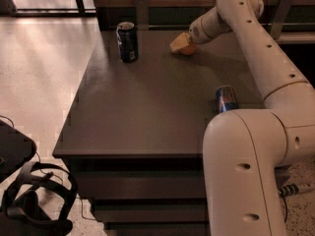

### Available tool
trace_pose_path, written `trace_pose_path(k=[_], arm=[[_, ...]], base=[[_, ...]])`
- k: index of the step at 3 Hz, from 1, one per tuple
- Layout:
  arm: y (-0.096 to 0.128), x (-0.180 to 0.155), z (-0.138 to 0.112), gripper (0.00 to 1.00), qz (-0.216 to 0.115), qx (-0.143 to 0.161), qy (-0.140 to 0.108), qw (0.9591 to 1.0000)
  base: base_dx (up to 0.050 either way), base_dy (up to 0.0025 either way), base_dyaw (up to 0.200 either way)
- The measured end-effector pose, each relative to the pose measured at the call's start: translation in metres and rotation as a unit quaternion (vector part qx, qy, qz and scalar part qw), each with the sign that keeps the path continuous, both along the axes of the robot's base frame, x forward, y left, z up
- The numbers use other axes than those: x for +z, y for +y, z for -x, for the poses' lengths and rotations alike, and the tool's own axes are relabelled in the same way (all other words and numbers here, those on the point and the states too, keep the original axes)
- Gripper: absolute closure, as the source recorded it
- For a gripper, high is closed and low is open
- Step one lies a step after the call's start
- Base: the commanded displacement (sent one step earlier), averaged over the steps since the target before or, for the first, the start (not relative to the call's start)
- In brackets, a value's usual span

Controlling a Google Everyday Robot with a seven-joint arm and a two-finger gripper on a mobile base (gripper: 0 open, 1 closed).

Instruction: Pick orange

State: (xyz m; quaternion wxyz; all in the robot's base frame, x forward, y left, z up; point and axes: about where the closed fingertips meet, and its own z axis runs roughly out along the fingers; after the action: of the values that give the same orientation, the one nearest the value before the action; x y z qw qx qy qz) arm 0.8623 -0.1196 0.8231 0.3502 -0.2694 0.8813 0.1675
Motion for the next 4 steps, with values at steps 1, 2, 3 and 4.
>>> trace_pose_path(k=[1, 2, 3, 4], arm=[[0.0, 0.0005, 0.0, 1.0, 0.0, 0.0, 0.0, 1.0], [0.0, 0.001, 0.0001, 1.0, 0.0, 0.0, 0.0, 1.0], [0.0, 0.0011, 0.0001, 1.0, 0.0, 0.0, 0.0, 1.0], [-0.0001, 0.0013, 0.0002, 1.0, 0.0, 0.0, 0.0, 1.0]], base=[[0.0, 0.0, 0.0], [0.0, 0.0, 0.0], [0.0, 0.0, 0.0], [0.0, 0.0, 0.0]])
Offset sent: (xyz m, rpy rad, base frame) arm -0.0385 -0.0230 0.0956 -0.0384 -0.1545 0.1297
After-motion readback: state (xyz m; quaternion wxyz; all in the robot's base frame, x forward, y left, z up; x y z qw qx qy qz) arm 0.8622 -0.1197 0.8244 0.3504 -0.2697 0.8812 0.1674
